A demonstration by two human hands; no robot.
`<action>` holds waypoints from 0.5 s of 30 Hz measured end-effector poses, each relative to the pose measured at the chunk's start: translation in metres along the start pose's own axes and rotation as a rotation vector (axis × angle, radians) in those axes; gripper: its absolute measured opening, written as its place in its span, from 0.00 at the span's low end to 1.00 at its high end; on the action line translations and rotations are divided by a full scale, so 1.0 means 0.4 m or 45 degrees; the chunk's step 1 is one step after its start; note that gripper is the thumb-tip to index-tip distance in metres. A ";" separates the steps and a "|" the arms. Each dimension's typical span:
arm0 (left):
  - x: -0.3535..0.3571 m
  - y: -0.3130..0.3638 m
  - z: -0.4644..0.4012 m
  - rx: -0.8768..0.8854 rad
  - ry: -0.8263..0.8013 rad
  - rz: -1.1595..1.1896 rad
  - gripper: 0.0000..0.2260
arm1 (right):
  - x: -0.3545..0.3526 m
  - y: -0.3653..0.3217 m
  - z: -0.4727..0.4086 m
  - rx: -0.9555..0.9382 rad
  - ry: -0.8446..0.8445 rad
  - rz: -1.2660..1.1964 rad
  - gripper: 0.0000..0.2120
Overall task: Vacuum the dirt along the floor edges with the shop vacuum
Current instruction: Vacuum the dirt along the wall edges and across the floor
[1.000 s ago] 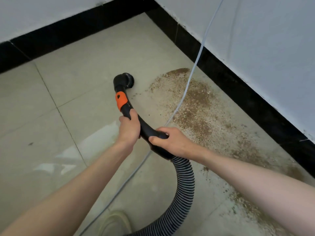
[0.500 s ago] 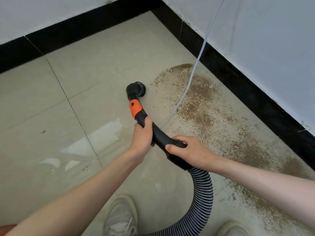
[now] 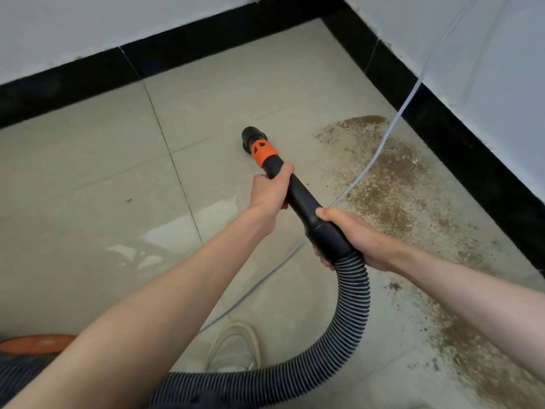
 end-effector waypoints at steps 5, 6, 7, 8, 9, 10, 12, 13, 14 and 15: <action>-0.035 -0.005 0.021 0.026 0.047 -0.024 0.17 | 0.034 0.012 -0.004 0.134 -0.317 -0.173 0.22; -0.034 -0.024 0.035 0.026 0.035 -0.042 0.17 | 0.033 0.027 0.005 0.166 -0.351 -0.181 0.22; -0.030 -0.046 0.047 0.027 0.022 -0.051 0.17 | 0.031 0.042 0.016 0.200 -0.372 -0.195 0.22; -0.025 -0.067 0.058 0.032 0.012 -0.052 0.18 | 0.027 0.058 0.026 0.231 -0.381 -0.212 0.23; -0.020 -0.085 0.066 0.036 0.003 -0.056 0.20 | 0.024 0.072 0.036 0.258 -0.382 -0.226 0.23; -0.013 -0.098 0.072 0.041 -0.012 -0.069 0.21 | 0.020 0.084 0.044 0.275 -0.376 -0.234 0.24; 0.002 -0.099 0.076 0.056 -0.069 -0.118 0.20 | 0.013 0.097 0.053 0.277 -0.335 -0.218 0.27; 0.009 -0.090 0.076 0.063 -0.112 -0.143 0.18 | 0.010 0.098 0.053 0.257 -0.298 -0.199 0.29; 0.016 -0.077 0.074 0.075 -0.161 -0.163 0.16 | 0.008 0.094 0.052 0.223 -0.248 -0.174 0.29; 0.022 -0.062 0.070 0.086 -0.211 -0.178 0.13 | 0.007 0.088 0.050 0.184 -0.184 -0.142 0.29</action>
Point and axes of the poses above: each hand's wrist, its own z-axis away from the middle knuckle, its own x-axis out of the palm, y = z × x, the point moved 3 cm from there along -z, towards the middle knuckle, and after that the axes turned 3 degrees about -y, right-handed, at the moved point
